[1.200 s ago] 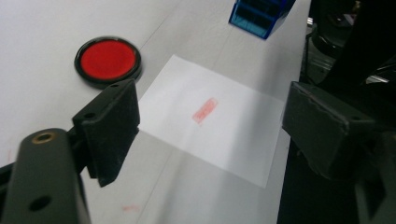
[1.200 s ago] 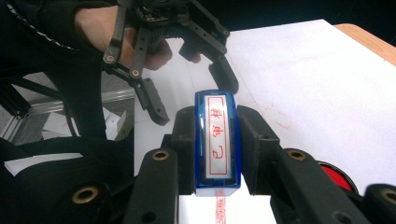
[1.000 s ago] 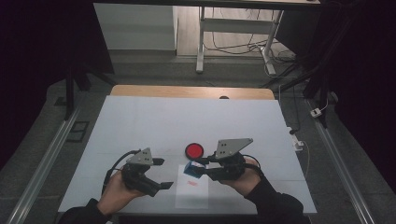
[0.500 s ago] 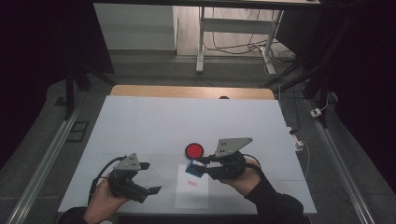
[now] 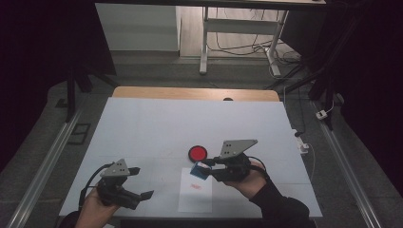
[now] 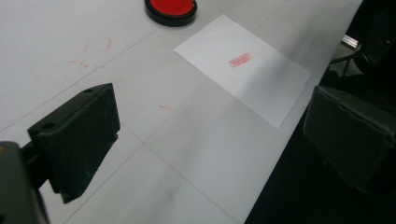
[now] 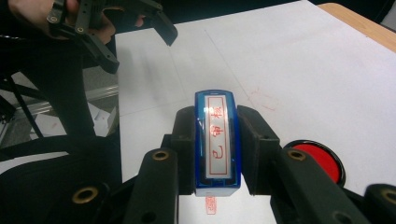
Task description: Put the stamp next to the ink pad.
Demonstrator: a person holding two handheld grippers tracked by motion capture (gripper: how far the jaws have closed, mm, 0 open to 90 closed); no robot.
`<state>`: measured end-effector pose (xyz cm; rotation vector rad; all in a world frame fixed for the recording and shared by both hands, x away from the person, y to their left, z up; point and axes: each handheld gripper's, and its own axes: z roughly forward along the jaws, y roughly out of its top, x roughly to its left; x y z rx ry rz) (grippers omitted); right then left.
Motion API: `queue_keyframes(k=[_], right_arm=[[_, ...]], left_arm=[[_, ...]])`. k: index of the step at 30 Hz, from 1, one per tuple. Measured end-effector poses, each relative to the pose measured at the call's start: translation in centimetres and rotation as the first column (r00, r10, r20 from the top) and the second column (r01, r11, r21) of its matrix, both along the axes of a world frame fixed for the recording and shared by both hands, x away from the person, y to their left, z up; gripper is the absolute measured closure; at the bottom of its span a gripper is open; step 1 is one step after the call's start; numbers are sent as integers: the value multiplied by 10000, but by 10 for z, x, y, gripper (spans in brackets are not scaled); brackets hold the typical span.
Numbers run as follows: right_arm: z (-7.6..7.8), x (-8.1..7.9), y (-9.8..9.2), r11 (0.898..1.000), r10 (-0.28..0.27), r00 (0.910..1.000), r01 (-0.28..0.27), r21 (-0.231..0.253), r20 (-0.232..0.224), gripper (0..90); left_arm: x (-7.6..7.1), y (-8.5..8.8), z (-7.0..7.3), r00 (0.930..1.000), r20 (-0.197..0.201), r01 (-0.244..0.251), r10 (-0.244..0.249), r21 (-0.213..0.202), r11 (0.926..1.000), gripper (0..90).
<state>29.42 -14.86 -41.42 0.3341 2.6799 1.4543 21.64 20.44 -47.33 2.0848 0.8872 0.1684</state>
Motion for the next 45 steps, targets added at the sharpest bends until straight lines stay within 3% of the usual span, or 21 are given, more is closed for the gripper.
queue_keyframes(k=[13, 22, 35, 45], right_arm=[[-3, 9, -10, 9979, -614, 9981, 615, -219, 76, 700], [-8, 20, -20, 9911, -1234, 9921, 1244, -470, 239, 700], [-16, 39, -39, 9698, -2278, 9733, 2293, -826, 273, 700], [-25, 53, -55, 9444, -3010, 9527, 3040, -1256, 425, 699]], left_arm=[[-9, 19, -3, 9983, 151, -570, 569, 101, 9983, 24], [-15, 29, -3, 9951, 191, -978, 970, 423, 9943, 19], [-21, 41, -3, 9885, 228, -1505, 1492, 777, 9855, 9], [-23, 44, -4, 9860, 170, -1669, 1660, 879, 9821, 0]])
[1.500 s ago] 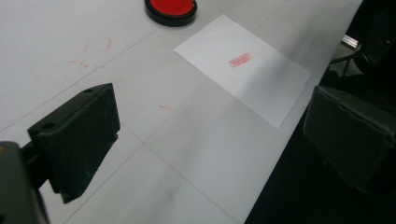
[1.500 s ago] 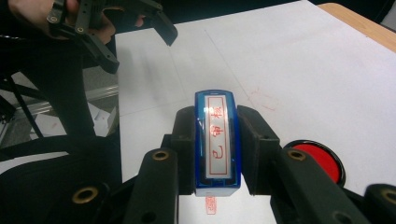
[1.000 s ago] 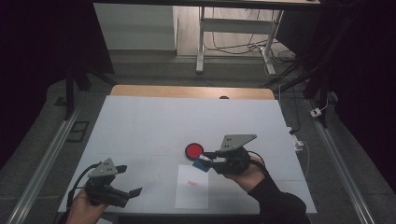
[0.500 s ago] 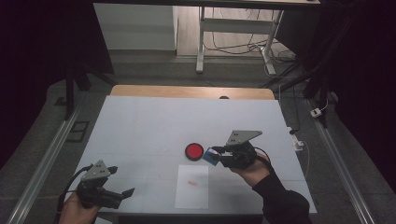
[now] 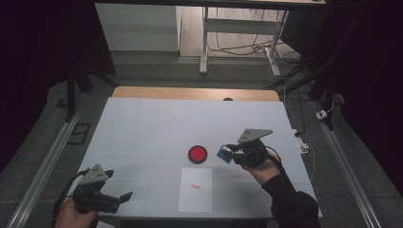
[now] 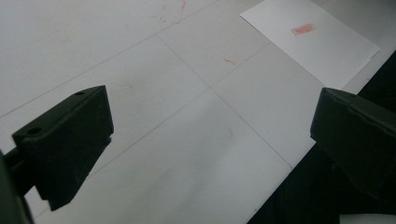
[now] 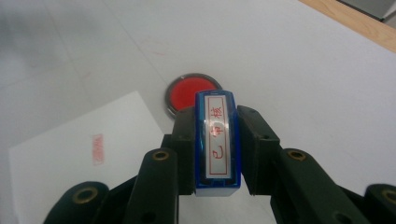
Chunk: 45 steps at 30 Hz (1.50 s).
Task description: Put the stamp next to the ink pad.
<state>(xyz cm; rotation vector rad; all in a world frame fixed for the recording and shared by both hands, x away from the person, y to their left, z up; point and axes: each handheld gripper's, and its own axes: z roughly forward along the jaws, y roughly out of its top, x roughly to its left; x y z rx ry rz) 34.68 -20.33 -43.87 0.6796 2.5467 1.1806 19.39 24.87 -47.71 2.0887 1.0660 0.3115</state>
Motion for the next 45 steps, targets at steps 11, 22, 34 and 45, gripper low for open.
queue_keyframes(k=[11, 22, 34, 45], right_arm=[[-9, 12, -14, 9969, -674, 9977, 673, -407, -1, 698], [-21, 23, -24, 9892, -1146, 9934, 1132, -927, -96, 695], [-37, 31, -25, 9819, -1290, 9911, 1229, -1440, -339, 694], [-43, 33, -24, 9804, -1306, 9897, 1201, -1560, -584, 666]], left_arm=[[0, -1, 0, 9999, -39, 139, -139, 33, 9999, 0], [1, -2, -1, 9997, -75, 230, -229, 110, 9997, 7], [1, -3, -1, 9997, -109, 233, -232, 156, 9996, 6], [1, -4, -1, 9995, -118, 306, -303, 283, 9991, 7]])
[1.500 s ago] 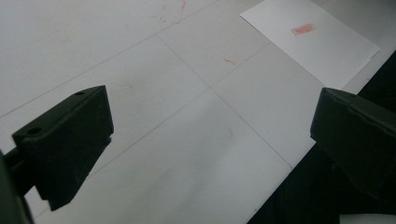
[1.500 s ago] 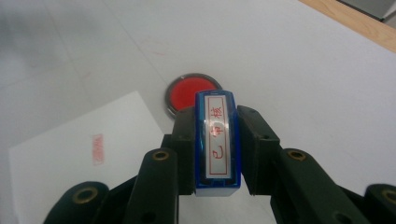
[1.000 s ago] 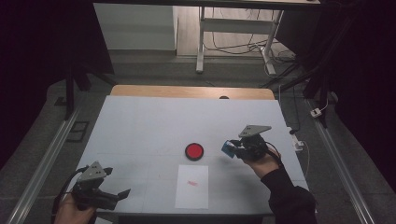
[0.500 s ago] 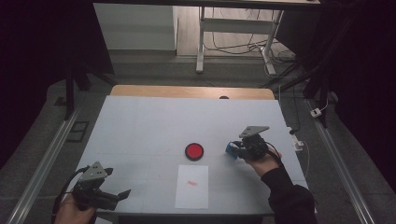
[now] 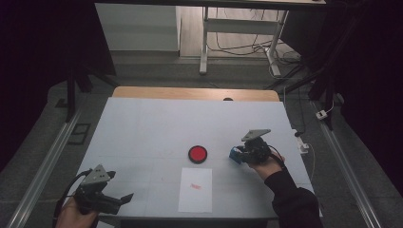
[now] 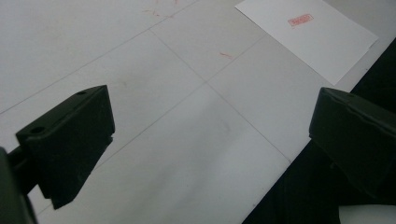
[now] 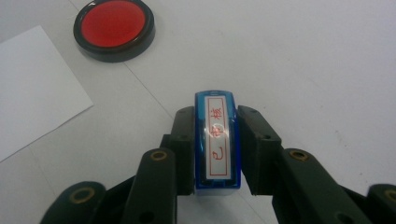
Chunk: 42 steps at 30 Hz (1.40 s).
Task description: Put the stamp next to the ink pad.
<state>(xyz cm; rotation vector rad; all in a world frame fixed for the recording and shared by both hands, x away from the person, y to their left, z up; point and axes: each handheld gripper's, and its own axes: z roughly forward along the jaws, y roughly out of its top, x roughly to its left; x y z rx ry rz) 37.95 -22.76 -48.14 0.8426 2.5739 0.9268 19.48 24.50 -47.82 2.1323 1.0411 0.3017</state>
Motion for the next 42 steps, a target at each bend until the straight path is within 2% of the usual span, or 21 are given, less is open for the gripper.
queue_keyframes(k=[5, 9, 13, 17, 24, 30, 33, 38, 42], right_arm=[[5, -2, -2, 9994, -240, 9996, 237, 269, 114, 589], [9, -4, -4, 9982, -401, 9992, 399, 445, 38, 485], [15, -8, -3, 9950, -518, 9986, 524, 848, -88, 370], [18, -15, -2, 9937, -600, 9982, 595, 946, 23, 276], [23, -27, -6, 9810, -863, 9963, 857, 1743, -43, 181], [26, -37, -9, 9797, -1056, 9944, 1042, 1710, -12, 87], [26, -43, -11, 9806, -1144, 9934, 1125, 1606, 23, 77], [27, -53, -15, 9779, -1096, 9939, 1101, 1776, -128, 33], [27, -62, -20, 9783, -1140, 9935, 1131, 1733, -49, 5]], left_arm=[[0, 0, 0, 10000, -9, -3, 3, -3, 10000, 7], [0, 0, 0, 10000, -28, -6, 6, -11, 10000, 7], [0, 0, 0, 10000, -29, -11, 11, -6, 10000, 8], [0, 0, 0, 10000, -30, -9, 9, 4, 10000, 8], [0, 0, 0, 10000, -11, 14, -14, 28, 10000, 8], [0, -1, 0, 10000, 1, 29, -29, 43, 10000, 8], [0, -1, 0, 10000, -5, 27, -27, 54, 10000, 8], [0, -1, 0, 10000, -3, 22, -22, 53, 10000, 8], [0, -1, 0, 10000, -7, 13, -13, 60, 10000, 8]])
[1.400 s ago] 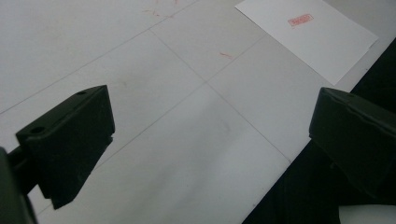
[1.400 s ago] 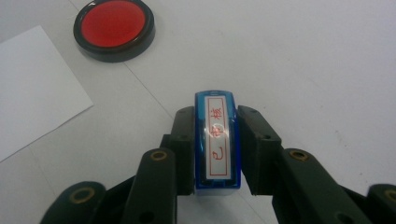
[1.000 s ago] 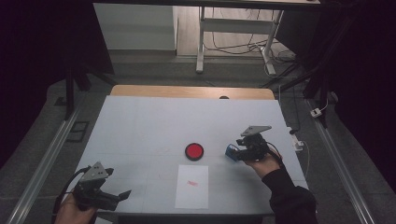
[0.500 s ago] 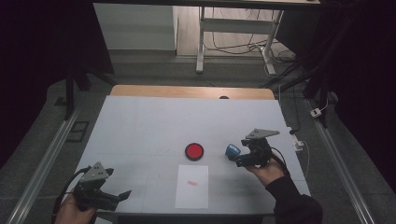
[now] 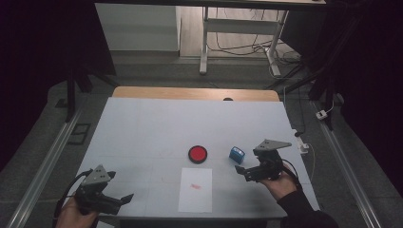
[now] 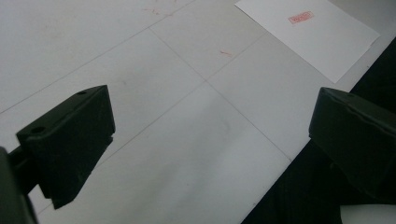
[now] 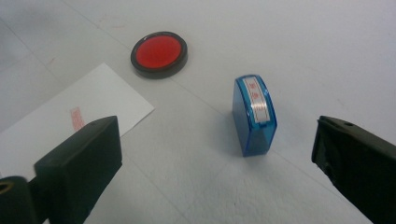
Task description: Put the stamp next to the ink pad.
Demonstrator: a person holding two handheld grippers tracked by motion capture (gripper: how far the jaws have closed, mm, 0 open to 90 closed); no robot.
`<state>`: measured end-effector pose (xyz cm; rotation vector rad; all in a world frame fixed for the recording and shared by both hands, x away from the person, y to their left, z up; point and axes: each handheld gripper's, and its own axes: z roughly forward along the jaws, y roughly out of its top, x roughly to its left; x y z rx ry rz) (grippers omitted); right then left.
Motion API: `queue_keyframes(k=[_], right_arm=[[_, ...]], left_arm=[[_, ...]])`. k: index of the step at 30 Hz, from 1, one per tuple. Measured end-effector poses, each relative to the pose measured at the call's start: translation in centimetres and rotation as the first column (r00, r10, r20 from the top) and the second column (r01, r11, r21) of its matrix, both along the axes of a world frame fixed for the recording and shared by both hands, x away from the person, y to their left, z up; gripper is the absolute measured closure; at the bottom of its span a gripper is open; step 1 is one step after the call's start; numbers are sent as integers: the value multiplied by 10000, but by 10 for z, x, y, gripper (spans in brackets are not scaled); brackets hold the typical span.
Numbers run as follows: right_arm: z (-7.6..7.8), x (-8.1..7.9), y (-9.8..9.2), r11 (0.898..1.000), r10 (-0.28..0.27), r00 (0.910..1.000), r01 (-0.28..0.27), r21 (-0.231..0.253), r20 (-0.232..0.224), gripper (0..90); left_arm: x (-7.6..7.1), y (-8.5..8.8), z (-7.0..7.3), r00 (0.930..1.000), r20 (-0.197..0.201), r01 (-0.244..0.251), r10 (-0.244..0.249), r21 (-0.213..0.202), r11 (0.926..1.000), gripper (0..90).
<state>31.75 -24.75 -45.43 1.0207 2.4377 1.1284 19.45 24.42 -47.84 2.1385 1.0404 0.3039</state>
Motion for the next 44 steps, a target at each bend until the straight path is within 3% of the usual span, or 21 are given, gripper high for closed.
queue_keyframes(k=[10, 17, 34, 44], right_arm=[[3, -28, -15, 9976, -685, 9956, 687, -9, 638, 0], [4, -47, -25, 9957, -926, 9933, 930, -28, 696, 0], [0, -75, -46, 9901, -1400, 9901, 1401, -36, 60, 0], [-1, -78, -47, 9890, -1466, 9891, 1463, -230, -147, 0]], left_arm=[[0, 0, 0, 10000, -32, -36, 36, -33, 10000, 7], [1, 0, 0, 10000, -45, -87, 87, -25, 10000, 5], [1, 2, 0, 9997, -85, -235, 234, -100, 9997, 0], [2, 2, 0, 9996, -124, -263, 261, -113, 9996, 0]])
